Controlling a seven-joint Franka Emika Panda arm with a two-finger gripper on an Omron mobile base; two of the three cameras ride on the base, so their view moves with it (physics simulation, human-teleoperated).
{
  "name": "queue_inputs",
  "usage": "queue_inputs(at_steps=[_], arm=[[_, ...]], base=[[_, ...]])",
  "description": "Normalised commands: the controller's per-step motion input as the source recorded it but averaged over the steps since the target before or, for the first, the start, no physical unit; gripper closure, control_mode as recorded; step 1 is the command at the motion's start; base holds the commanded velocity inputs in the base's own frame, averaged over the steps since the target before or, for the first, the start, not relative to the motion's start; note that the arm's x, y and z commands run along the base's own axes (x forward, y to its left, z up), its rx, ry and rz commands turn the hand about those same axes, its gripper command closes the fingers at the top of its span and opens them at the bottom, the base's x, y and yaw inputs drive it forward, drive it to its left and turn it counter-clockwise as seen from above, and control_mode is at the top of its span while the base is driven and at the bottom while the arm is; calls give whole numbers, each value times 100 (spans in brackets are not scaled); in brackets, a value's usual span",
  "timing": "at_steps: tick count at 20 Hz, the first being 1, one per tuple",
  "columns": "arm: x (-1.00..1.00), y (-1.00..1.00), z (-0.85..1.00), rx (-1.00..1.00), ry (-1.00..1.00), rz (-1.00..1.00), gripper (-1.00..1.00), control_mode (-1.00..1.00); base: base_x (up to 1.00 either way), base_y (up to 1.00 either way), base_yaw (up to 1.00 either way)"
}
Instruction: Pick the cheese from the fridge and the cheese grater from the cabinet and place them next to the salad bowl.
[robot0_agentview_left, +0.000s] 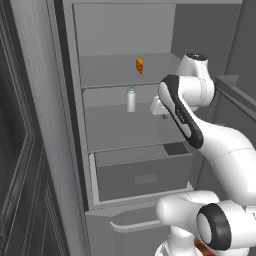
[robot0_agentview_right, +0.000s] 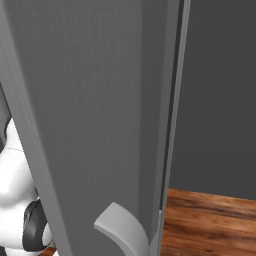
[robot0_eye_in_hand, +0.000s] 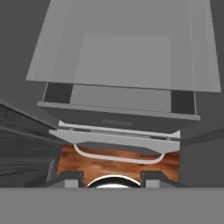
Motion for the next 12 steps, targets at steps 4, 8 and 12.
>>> queue_inputs(at_steps=[4,8,12], arm=[[-13,4,0,-1,-21,0,-100,-100],[-4,9,18,0,-36,-4,-100,-100],[0,17,31,0,-18,-4,-100,-100]], base=[[0,0,0],[0,0,0],[0,0,0]])
